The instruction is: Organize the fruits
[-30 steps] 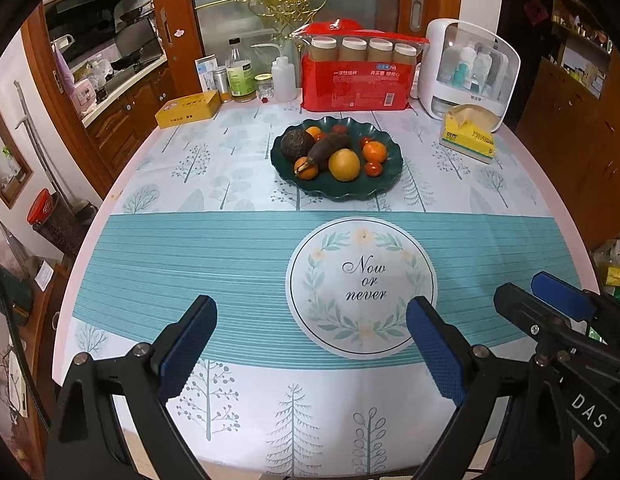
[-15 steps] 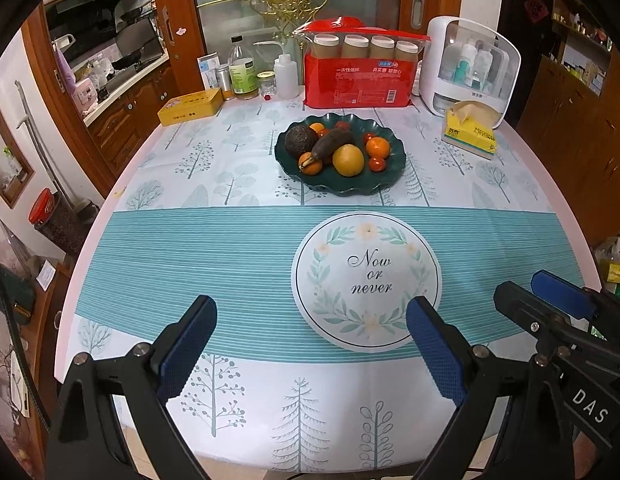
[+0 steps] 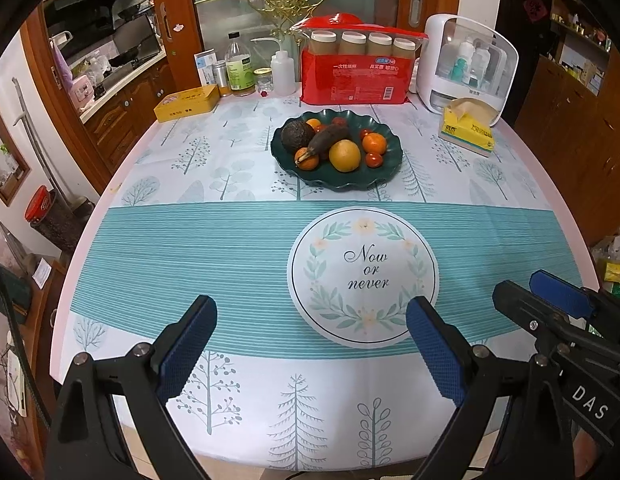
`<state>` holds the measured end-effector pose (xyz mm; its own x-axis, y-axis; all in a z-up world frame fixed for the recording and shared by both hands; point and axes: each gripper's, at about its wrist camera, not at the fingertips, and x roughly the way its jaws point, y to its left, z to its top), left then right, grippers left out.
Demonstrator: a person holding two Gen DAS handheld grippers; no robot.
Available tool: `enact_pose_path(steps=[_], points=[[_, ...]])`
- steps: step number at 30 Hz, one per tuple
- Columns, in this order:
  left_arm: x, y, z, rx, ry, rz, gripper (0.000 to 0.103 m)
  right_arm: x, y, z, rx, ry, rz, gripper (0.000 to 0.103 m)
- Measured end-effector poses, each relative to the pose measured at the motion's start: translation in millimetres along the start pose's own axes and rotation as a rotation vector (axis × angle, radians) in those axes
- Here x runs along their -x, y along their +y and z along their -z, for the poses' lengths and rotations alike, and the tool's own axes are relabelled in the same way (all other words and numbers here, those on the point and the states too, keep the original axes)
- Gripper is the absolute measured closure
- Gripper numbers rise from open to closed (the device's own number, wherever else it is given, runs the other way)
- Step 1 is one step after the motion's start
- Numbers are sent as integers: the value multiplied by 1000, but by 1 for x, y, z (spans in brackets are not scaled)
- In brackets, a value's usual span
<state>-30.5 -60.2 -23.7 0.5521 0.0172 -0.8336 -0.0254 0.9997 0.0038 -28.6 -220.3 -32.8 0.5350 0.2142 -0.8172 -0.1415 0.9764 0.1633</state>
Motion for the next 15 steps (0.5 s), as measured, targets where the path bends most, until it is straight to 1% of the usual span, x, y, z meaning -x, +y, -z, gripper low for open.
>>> enact_pose_path(steps=[15], points=[[-2,-1,2,0,6,4,8,-1,-1,2,-1,-1,0,54]])
